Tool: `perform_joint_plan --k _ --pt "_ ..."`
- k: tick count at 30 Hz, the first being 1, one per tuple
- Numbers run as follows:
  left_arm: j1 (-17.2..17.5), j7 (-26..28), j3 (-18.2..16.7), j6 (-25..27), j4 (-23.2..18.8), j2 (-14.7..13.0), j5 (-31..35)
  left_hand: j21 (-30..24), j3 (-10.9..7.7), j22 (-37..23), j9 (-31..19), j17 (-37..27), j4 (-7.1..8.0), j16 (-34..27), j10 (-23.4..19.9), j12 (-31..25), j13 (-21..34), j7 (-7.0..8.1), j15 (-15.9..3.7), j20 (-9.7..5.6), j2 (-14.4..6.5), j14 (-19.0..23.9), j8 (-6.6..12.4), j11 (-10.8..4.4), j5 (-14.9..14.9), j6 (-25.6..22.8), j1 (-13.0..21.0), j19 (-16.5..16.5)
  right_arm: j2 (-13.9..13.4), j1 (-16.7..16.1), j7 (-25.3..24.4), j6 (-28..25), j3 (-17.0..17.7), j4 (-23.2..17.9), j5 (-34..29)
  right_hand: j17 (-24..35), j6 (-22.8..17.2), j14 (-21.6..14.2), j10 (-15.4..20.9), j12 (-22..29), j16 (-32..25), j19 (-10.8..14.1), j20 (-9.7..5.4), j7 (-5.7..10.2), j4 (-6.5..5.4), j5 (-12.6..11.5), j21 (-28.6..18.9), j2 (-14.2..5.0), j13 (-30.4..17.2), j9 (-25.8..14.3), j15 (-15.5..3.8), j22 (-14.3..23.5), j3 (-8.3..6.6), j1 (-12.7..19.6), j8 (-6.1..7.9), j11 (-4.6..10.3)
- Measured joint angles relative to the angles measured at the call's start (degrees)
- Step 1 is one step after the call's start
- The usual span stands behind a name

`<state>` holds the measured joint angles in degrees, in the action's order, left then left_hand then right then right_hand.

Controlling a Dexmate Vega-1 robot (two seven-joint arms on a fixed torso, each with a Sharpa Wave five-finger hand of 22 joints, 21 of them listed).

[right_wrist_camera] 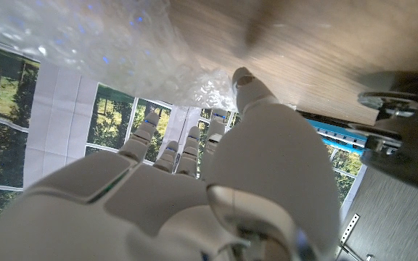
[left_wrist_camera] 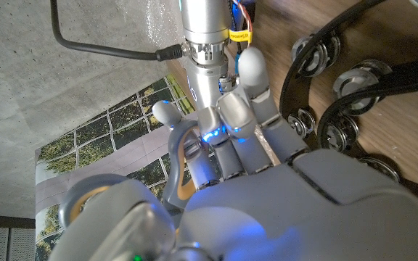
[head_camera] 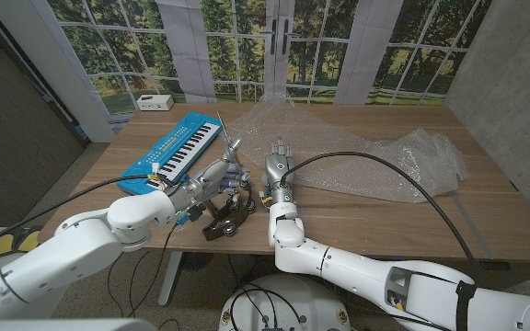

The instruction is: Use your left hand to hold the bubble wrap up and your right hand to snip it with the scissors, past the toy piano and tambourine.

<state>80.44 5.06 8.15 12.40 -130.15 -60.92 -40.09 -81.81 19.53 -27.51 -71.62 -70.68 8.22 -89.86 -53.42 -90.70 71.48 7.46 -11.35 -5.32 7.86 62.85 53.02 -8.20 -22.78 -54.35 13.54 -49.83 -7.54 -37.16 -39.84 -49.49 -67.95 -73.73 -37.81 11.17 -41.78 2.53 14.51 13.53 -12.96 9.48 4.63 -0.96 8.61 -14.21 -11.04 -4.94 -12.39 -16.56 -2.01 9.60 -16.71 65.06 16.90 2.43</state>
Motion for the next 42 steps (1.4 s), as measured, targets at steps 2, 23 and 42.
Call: perform_joint_plan --k 2,23,42 --pt "-0.2 0.0 0.2 0.0 0.1 0.0 -0.1 0.0 0.00 0.1 0.0 0.0 0.00 0.0 0.0 0.0 0.0 0.00 0.00 0.00 0.0 0.0 0.00 0.00 0.0 0.0 0.0 0.0 0.1 -0.2 -1.3 0.6 0.5 0.3 0.4 0.0 -3.0 -1.0 1.5 0.1 -0.4 0.7 -0.67 0.84 -0.48 0.0 0.0 -0.89 0.0 -0.4 0.08 0.0 0.42 -0.9 1.06 0.99" --pt "-4.0 -1.6 2.5 1.3 1.3 -0.8 -0.4 0.0 -0.01 0.1 0.0 0.0 -0.01 0.0 0.0 0.0 0.0 0.01 0.00 0.00 -0.4 0.0 0.00 -0.41 0.0 0.0 -0.4 0.0 -4.0 -2.8 -7.7 9.6 3.9 -3.4 2.6 0.1 -9.8 -4.9 6.4 0.7 -1.7 2.4 -2.18 6.21 -1.83 1.4 0.0 -3.23 0.0 -2.2 -0.03 0.0 1.77 -5.1 3.18 6.55" --pt "-13.1 -7.8 8.9 3.6 4.3 -0.5 -1.6 0.0 -0.32 0.3 0.0 0.0 0.15 0.0 0.0 0.0 0.0 -0.31 0.00 0.00 -0.5 0.0 0.41 -0.41 0.0 0.3 -0.5 0.0 -8.3 -5.5 -15.8 19.4 7.9 -4.8 1.0 0.4 -11.1 -8.1 8.9 0.9 -3.0 3.5 -2.89 8.75 -1.65 2.6 0.0 -3.88 -0.6 -1.3 -0.12 0.0 2.54 -6.3 2.13 9.84"
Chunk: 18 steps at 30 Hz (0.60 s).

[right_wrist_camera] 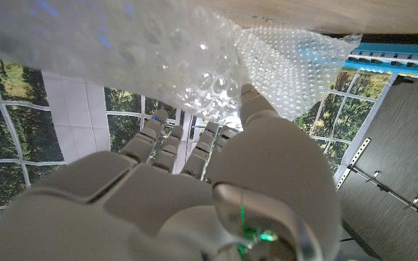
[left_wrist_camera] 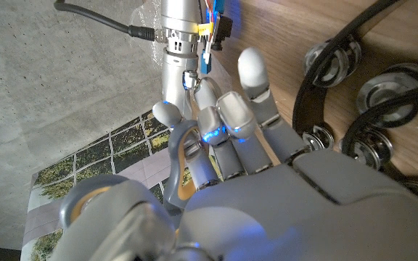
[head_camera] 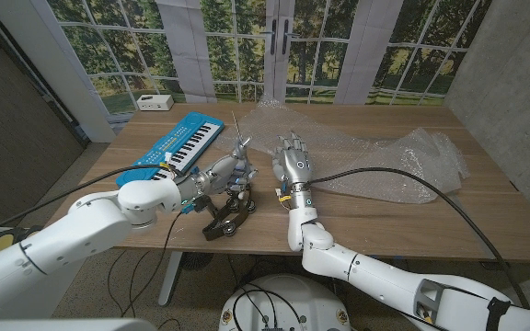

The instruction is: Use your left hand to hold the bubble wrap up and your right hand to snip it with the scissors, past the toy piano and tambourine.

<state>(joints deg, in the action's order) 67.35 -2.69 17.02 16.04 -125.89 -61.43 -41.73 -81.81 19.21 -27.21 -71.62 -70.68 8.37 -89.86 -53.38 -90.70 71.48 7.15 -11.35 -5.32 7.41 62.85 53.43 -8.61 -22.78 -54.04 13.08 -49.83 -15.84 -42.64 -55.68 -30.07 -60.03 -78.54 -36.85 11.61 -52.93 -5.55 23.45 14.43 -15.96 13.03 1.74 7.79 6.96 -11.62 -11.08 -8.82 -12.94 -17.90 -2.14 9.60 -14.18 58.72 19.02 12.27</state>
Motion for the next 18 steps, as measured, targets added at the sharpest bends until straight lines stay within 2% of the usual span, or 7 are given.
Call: perform_joint_plan --k 7,11,18 --pt "-3.7 -3.0 3.1 0.9 1.6 0.7 -0.1 0.0 0.17 0.0 0.0 0.0 0.17 0.0 0.0 0.0 0.0 0.01 0.00 0.00 0.0 0.0 0.20 0.00 0.0 0.0 0.0 0.0 -0.5 -0.5 -1.7 1.6 1.3 0.0 -0.8 0.2 -0.7 -0.7 1.2 0.0 -0.4 0.4 -0.40 0.32 0.22 0.4 0.0 0.01 0.0 0.7 0.08 0.0 0.22 0.0 -0.44 0.01" --pt "-5.5 -6.8 4.8 1.3 2.7 1.3 -0.7 -0.1 0.18 0.0 0.0 0.0 0.18 0.0 0.0 0.0 0.0 0.02 0.00 0.00 -0.2 0.0 0.20 0.01 0.0 0.0 0.2 0.0 -0.5 -0.6 -2.1 2.0 1.6 0.3 -1.3 0.3 -1.0 -1.0 1.2 0.0 -0.4 0.4 -0.40 0.19 0.41 0.4 0.0 0.01 0.0 0.9 -0.22 0.2 0.07 0.0 -0.45 0.01" --pt "-8.6 -6.8 7.7 1.3 3.8 2.0 -0.7 -0.1 0.18 0.0 0.0 0.0 0.18 0.0 0.0 0.0 0.0 0.03 0.00 0.00 -0.2 0.0 0.21 0.01 0.0 0.0 0.2 0.0 -0.5 -0.6 -2.8 2.8 1.6 0.3 -2.6 0.5 -1.6 -1.3 2.2 0.0 -0.8 0.4 -0.40 0.35 0.62 1.0 0.0 0.01 0.0 1.7 0.08 0.2 0.13 0.0 -0.89 0.32"
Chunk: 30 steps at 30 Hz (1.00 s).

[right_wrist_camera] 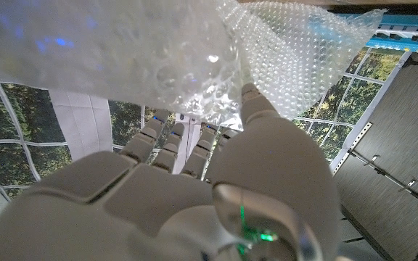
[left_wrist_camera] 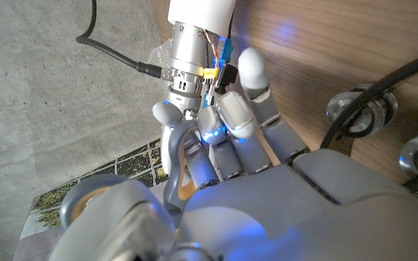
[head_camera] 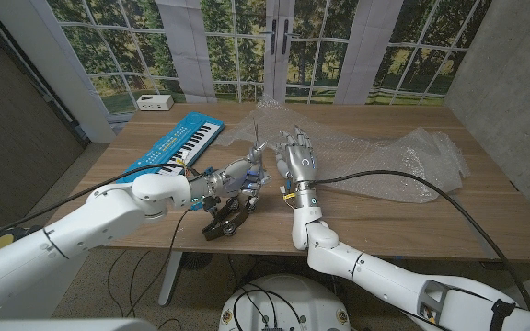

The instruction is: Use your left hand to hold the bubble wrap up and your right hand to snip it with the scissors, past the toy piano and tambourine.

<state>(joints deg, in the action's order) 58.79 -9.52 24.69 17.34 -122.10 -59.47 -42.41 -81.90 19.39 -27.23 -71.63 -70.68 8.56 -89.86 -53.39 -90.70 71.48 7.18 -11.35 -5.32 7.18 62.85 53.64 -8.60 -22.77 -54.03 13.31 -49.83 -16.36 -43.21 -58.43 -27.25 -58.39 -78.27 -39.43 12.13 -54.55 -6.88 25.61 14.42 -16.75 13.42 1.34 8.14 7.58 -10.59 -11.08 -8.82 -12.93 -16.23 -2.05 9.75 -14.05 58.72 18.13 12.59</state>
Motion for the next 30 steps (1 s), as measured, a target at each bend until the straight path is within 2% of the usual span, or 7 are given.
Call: perform_joint_plan --k 1,2,7,16,21,22,30 --pt "-0.4 0.0 0.3 0.0 0.1 0.1 0.0 0.0 0.00 0.0 0.0 0.0 0.00 0.0 0.0 0.0 0.0 0.00 0.00 0.00 0.0 0.0 0.00 0.00 0.0 0.0 0.0 0.0 0.0 0.0 -0.1 0.1 0.0 0.0 -0.2 0.0 -0.2 0.0 0.2 0.0 0.0 0.0 0.00 0.06 0.14 0.0 0.0 0.00 0.0 0.0 0.00 0.0 0.01 0.0 -0.12 -0.21" --pt "-0.8 -4.3 0.7 1.0 0.1 0.1 -0.2 0.0 0.00 0.0 0.0 0.0 0.00 0.0 0.0 0.0 0.0 -0.01 0.00 0.00 0.0 0.0 0.00 0.00 0.0 0.0 0.0 0.0 0.0 0.6 -0.2 0.2 0.0 0.7 -0.4 0.0 -0.3 0.0 0.3 0.0 -0.1 0.0 0.00 0.16 0.14 0.0 0.0 0.00 0.0 0.1 0.00 0.0 0.01 0.0 -0.38 -0.31" --pt "-2.5 -6.2 2.2 1.8 0.2 0.2 0.1 0.0 0.00 0.0 0.0 0.0 0.00 0.0 0.0 0.0 0.0 -0.12 0.00 0.00 0.0 0.0 0.00 0.00 0.0 0.1 0.0 0.0 -0.1 0.9 -0.5 0.6 -0.3 1.0 -1.4 0.0 -0.3 0.0 0.3 0.0 -0.2 0.7 -0.68 0.16 0.16 0.0 0.0 0.00 -0.3 0.5 0.00 0.0 0.03 0.0 -0.75 -0.30" --pt "-3.8 -7.8 3.3 2.5 0.0 -0.2 0.1 0.0 -0.01 0.2 0.0 0.0 -0.01 0.0 0.0 0.0 0.0 -0.02 0.00 -0.32 0.0 0.0 0.01 0.01 0.0 0.2 0.0 -0.3 -0.9 1.6 -2.1 1.7 -0.6 2.5 -3.3 0.5 0.8 0.0 0.3 -0.3 -0.4 -0.2 -1.69 1.20 0.04 0.2 0.0 -0.29 -0.3 0.9 0.00 0.0 -0.09 -0.2 -1.83 -0.30" --pt "-3.7 -7.8 3.3 2.5 -0.5 -1.0 0.1 0.0 -0.01 0.1 0.0 0.0 -0.01 0.0 0.0 0.0 0.0 -0.01 0.00 -0.32 0.0 0.0 0.02 0.03 0.0 0.2 0.0 -0.3 -0.9 1.6 -3.5 3.1 -0.6 2.5 -4.8 0.8 1.9 0.0 0.3 -0.3 -0.7 -0.9 -2.38 1.35 0.01 0.2 0.0 -1.40 -0.5 1.2 0.01 0.0 -0.59 0.5 -2.47 -0.30" --pt "-3.6 -8.3 3.3 2.6 -0.6 -1.1 -0.8 0.0 -0.01 0.1 0.0 0.0 -0.01 0.0 -0.1 0.0 0.0 -0.01 0.00 -0.32 0.0 0.0 0.02 0.09 0.0 0.2 0.0 -0.3 -1.6 2.1 -3.8 3.6 -0.4 4.2 -5.4 0.8 2.1 0.0 0.3 -0.3 -0.7 -1.0 -2.49 1.50 -0.03 0.2 0.0 -1.39 -0.5 1.3 0.01 0.0 -0.64 0.5 -2.52 -0.30" --pt "-2.7 -8.2 2.4 2.6 -1.4 -2.3 -1.7 -0.4 -0.01 0.2 0.0 0.0 -0.01 0.0 -0.1 0.0 0.0 0.10 0.00 -0.32 0.0 0.0 0.02 0.10 0.0 0.3 0.0 -0.3 -1.2 1.4 -4.8 5.9 2.9 7.0 -10.6 1.1 2.7 0.0 0.6 -0.3 -0.7 -1.6 -3.02 1.48 -0.42 0.2 0.3 -1.69 -0.5 1.6 0.01 0.0 -1.02 0.8 -2.91 0.00"
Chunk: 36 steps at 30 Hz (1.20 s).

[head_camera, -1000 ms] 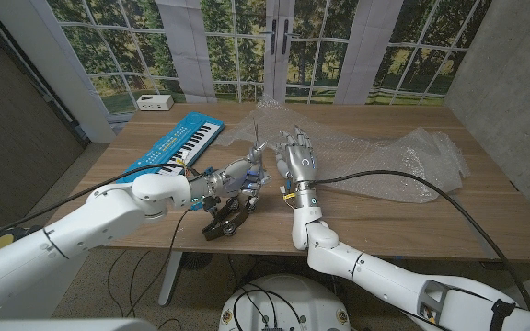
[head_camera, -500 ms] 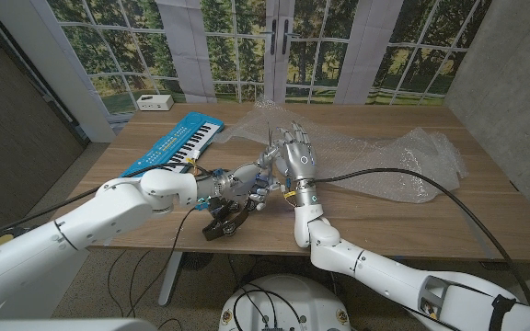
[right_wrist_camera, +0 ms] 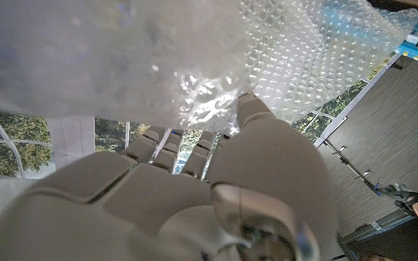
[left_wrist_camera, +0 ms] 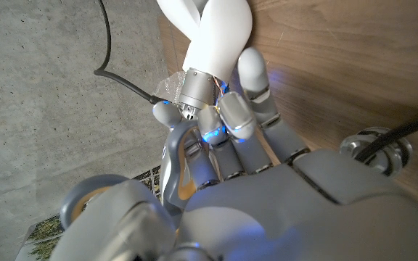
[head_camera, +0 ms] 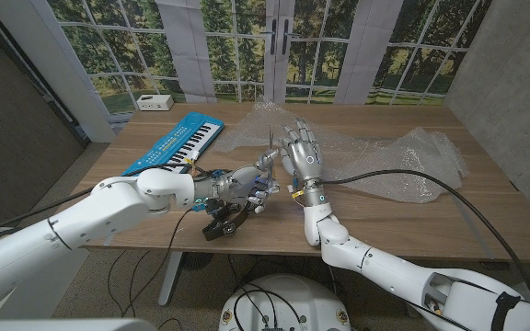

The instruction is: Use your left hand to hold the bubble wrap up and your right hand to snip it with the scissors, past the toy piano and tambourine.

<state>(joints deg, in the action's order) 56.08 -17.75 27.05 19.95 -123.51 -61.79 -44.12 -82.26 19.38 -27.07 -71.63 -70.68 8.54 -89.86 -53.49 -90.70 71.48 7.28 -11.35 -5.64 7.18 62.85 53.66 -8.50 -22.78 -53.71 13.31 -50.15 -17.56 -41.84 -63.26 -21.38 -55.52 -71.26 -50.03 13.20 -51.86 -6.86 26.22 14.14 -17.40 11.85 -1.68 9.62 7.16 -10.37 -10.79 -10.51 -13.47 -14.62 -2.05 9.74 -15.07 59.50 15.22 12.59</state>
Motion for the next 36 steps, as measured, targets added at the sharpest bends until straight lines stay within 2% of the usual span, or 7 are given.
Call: perform_joint_plan --k 10,16,17,19,30,36 --pt "1.6 1.1 -1.0 -0.8 -0.6 -1.0 -1.4 0.0 0.00 0.2 0.0 0.0 0.00 0.0 0.0 0.0 0.0 -0.01 0.00 0.00 -0.3 0.0 0.02 0.01 0.0 0.0 -0.3 0.0 1.3 -1.4 -0.5 1.6 5.1 2.9 -5.8 0.4 0.4 0.0 0.7 0.0 -0.6 -0.6 -0.59 -0.19 0.02 0.0 0.0 -0.30 -0.1 0.3 0.00 0.0 -0.46 0.3 -0.20 -0.12" --pt "2.3 1.3 -1.4 -1.0 -0.7 -1.4 -1.8 0.0 0.00 0.2 0.0 0.0 0.00 0.0 0.0 0.0 0.0 -0.03 0.00 0.00 -0.6 0.0 0.02 0.02 0.0 0.0 0.0 0.0 1.6 -1.6 -0.6 3.0 6.2 3.5 -7.9 0.5 0.4 0.0 0.7 0.0 -0.8 -0.6 -0.59 -0.19 0.02 0.0 0.0 -0.30 -0.3 0.3 0.00 0.2 -0.46 0.3 -0.38 -0.11" --pt "2.4 1.4 -1.4 -1.1 -0.7 -1.4 -2.2 0.0 0.00 0.2 0.0 0.0 -0.01 0.0 0.0 0.0 0.0 -0.03 0.00 0.00 -0.6 0.0 0.02 0.04 0.0 0.0 0.0 0.0 2.2 -2.0 -0.6 3.4 7.8 4.2 -8.4 0.5 0.4 0.0 0.9 0.0 -0.8 -0.6 -0.59 -0.19 0.02 0.0 0.0 -0.30 -0.3 0.4 0.00 0.3 -0.46 0.3 -0.41 0.11" --pt "2.5 1.4 -1.4 -1.1 -0.7 -1.4 -2.4 0.0 -0.01 0.3 0.0 0.0 0.00 0.0 0.0 0.0 0.0 -0.03 0.00 0.00 -0.6 0.0 0.02 0.00 0.0 0.0 0.0 0.0 2.5 -2.3 -0.6 3.8 8.6 4.3 -9.0 0.5 0.4 0.0 1.1 0.0 -0.8 -0.6 -0.59 -0.23 -0.02 0.0 0.0 -0.30 -0.3 0.5 0.00 0.3 -0.50 0.3 -0.41 0.11" --pt "1.8 0.2 -0.4 -1.2 0.7 -0.1 -3.1 0.0 -0.01 0.3 0.0 0.0 -0.01 0.0 0.1 0.0 0.0 -0.03 -0.22 0.01 -0.6 0.4 0.02 -0.11 0.0 0.0 0.0 0.0 4.3 -4.5 -0.7 6.3 12.8 3.9 -12.3 0.8 0.6 0.0 1.3 0.0 -1.1 -0.6 -0.58 -0.40 -0.21 0.0 0.0 -0.30 -0.3 0.5 0.00 0.3 -0.69 0.3 -0.41 -0.10" --pt "0.8 -1.0 0.6 -0.9 1.7 0.8 -3.1 0.0 -0.01 0.3 0.0 0.0 -0.01 0.0 0.1 0.0 0.0 -0.04 -0.22 0.01 -0.6 0.4 0.02 -0.11 0.0 0.0 0.0 0.0 4.8 -4.8 -0.7 6.8 13.6 3.7 -12.9 1.0 0.8 0.0 1.3 0.0 -1.0 -0.8 -0.37 -0.61 -0.21 0.0 0.0 -0.30 -0.3 0.8 0.00 0.3 -0.69 0.3 -0.41 -0.11"
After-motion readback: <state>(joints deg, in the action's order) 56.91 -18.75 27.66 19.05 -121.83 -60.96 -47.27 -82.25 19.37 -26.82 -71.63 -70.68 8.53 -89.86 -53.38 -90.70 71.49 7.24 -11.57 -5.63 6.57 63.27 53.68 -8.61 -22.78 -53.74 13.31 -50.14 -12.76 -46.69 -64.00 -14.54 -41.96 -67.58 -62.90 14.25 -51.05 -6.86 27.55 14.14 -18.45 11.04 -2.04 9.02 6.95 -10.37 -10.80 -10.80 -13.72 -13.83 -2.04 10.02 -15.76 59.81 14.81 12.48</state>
